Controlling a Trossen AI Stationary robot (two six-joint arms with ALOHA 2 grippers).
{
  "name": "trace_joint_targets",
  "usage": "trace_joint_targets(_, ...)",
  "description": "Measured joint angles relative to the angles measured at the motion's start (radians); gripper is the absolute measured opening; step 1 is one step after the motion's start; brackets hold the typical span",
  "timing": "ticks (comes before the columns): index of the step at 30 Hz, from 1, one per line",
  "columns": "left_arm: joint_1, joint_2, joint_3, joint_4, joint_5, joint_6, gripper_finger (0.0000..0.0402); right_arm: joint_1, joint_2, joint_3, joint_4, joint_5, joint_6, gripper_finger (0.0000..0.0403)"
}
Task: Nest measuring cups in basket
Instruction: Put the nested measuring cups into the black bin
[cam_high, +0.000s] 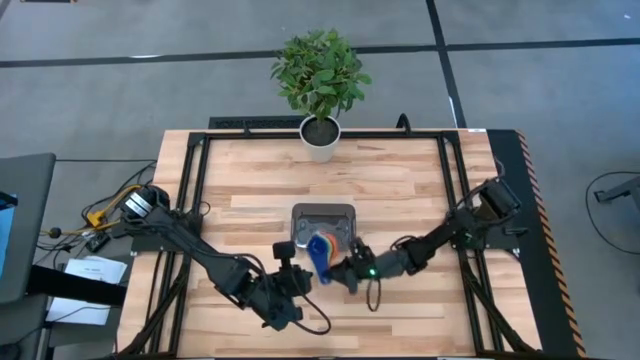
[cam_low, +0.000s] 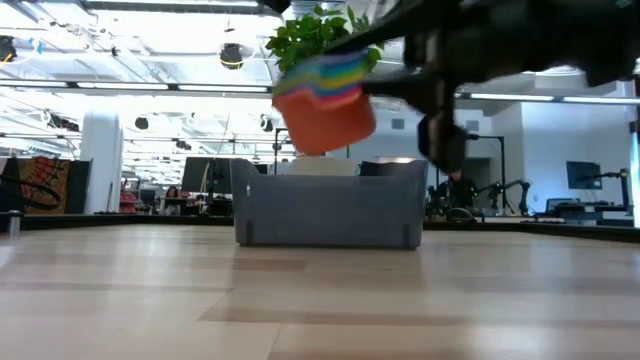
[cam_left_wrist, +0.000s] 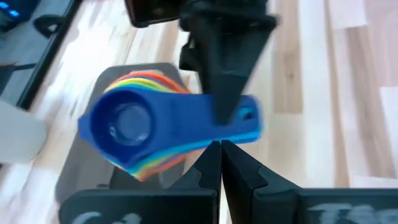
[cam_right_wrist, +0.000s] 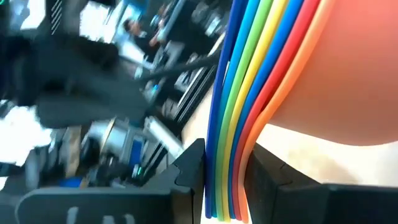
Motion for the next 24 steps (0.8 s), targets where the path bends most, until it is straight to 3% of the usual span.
trace_joint_targets(5,-0.003,-0.001,0.0,-0.064,-0.049,-0.081,0.0,-0.054,0.001,0.0,-0.005,0.02,0.047,0.0102)
trace_joint_targets(13,-0.009,-0.001,0.0,-0.148,-0.071,-0.163,0.0,-0.039,0.001,0.0,-0.016,0.1,0.096,0.0101)
trace_joint_targets(24,-0.008,-0.001,0.0,-0.154,-0.126,-0.19,0.0,0.074,0.001,0.001,-0.016,0.392,0.125,0.0103)
